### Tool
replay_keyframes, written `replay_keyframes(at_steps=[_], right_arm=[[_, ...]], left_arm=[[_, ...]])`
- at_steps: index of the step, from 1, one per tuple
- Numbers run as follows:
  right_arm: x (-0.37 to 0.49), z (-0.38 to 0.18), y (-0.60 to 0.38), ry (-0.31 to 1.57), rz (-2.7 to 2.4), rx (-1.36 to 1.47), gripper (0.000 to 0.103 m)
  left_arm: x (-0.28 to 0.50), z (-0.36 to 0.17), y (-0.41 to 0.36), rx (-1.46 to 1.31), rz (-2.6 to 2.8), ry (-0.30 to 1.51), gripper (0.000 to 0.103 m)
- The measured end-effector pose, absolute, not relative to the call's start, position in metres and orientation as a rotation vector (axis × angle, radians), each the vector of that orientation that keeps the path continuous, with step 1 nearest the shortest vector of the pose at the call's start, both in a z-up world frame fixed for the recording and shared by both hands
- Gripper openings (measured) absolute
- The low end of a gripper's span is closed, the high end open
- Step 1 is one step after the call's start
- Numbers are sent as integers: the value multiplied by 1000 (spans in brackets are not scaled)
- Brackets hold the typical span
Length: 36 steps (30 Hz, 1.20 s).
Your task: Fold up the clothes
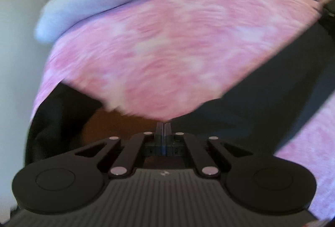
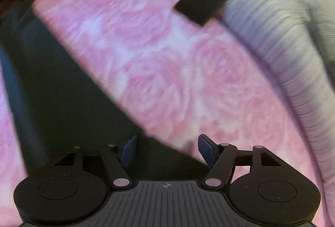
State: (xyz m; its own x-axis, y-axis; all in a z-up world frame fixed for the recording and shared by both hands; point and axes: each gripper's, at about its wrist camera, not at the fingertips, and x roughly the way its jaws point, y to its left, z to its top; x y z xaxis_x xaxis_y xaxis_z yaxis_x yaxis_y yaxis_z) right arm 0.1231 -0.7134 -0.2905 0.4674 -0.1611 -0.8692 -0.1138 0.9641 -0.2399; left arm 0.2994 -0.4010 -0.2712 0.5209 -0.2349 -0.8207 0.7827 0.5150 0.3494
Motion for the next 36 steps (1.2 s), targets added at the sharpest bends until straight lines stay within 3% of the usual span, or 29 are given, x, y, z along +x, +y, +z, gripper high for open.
replay_keyframes(at_steps=[4, 5, 7, 8, 9, 10, 14, 16, 17, 18, 23, 24, 26, 32, 34, 36], right_arm=[[107, -266, -700, 1015, -94, -166, 66], [99, -260, -691, 1007, -84, -146, 66], [81, -254, -666, 1003, -45, -142, 66], [71, -254, -651, 1008, -13, -161, 66], [61, -254, -635, 1012, 19, -180, 69], [53, -257, -620, 1014, 44, -214, 75], [31, -279, -584, 1042, 67, -320, 76], [28, -294, -580, 1080, 29, -357, 76], [27, -298, -579, 1093, 5, -369, 76], [27, -299, -583, 1097, -15, -370, 76], [27, -304, -593, 1087, -52, -435, 73], [26, -304, -593, 1100, -34, -435, 53], [18, -305, -587, 1120, 6, -441, 44], [-8, -310, -568, 1119, 43, -468, 45], [-12, -305, -571, 1126, 28, -398, 54], [-17, -298, -574, 1126, 14, -330, 54]], left_arm=[[298, -256, -382, 758, -687, 784, 1], [291, -250, -379, 759, -715, 766, 5], [271, -241, -375, 789, -805, 717, 22], [256, -241, -375, 849, -869, 678, 37], [242, -241, -375, 910, -932, 638, 41], [229, -246, -376, 986, -982, 603, 41], [190, -277, -383, 1293, -1107, 479, 39], [183, -300, -384, 1447, -1126, 441, 25], [182, -307, -385, 1479, -1131, 430, 7], [182, -308, -384, 1485, -1126, 423, 4], [191, -296, -375, 1451, -1056, 378, 2], [193, -290, -372, 1443, -1038, 379, 2], [196, -282, -367, 1445, -1010, 381, 2], [193, -295, -366, 1521, -975, 405, 3], [199, -297, -371, 1507, -923, 397, 3], [206, -292, -378, 1495, -877, 367, 3]])
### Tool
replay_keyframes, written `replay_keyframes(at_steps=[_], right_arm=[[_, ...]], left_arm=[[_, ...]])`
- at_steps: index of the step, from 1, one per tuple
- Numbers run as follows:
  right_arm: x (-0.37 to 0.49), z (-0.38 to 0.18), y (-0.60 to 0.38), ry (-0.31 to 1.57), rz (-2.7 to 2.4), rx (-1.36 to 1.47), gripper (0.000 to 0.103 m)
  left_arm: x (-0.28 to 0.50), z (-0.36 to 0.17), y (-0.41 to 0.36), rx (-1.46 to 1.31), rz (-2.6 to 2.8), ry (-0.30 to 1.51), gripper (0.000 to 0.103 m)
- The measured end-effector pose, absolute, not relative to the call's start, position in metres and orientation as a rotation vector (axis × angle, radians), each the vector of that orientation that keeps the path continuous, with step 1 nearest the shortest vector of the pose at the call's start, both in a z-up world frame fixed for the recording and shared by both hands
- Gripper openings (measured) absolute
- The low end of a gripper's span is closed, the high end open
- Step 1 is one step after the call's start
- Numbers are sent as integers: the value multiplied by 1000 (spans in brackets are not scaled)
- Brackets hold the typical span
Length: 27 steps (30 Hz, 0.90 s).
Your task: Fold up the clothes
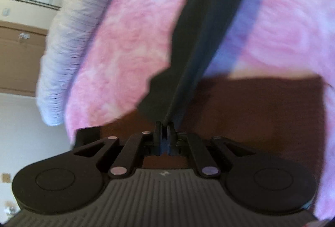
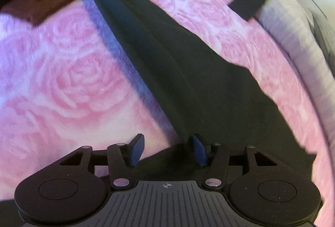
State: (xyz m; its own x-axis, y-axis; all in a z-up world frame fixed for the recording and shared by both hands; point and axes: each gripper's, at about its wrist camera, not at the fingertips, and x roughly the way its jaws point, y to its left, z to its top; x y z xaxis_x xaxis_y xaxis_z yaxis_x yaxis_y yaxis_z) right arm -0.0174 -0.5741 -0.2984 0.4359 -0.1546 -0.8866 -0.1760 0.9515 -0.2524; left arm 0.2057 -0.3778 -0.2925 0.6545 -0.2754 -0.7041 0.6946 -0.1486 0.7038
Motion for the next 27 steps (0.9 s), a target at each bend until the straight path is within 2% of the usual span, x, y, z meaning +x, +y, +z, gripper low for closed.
replay_keyframes(at_steps=[5, 10, 13, 15, 19, 20, 27], right_arm=[[-42, -272, -588, 1063, -133, -172, 59], [-76, -280, -602, 1155, -213, 25, 60], [-107, -293, -616, 1237, -269, 196, 60], [-137, -292, -630, 1238, -332, 342, 86], [-210, -276, -652, 1233, -465, 457, 86], [-230, -268, -658, 1213, -504, 466, 86], [-354, -217, -766, 1083, -808, 422, 86]], left_arm=[[220, -278, -391, 1514, -789, 273, 3], [207, -297, -392, 1631, -867, 431, 7], [198, -296, -384, 1604, -842, 533, 14], [193, -286, -381, 1528, -813, 579, 14], [164, -253, -391, 1368, -775, 603, 17], [152, -246, -397, 1341, -781, 594, 20], [36, -224, -498, 1265, -968, 508, 28]])
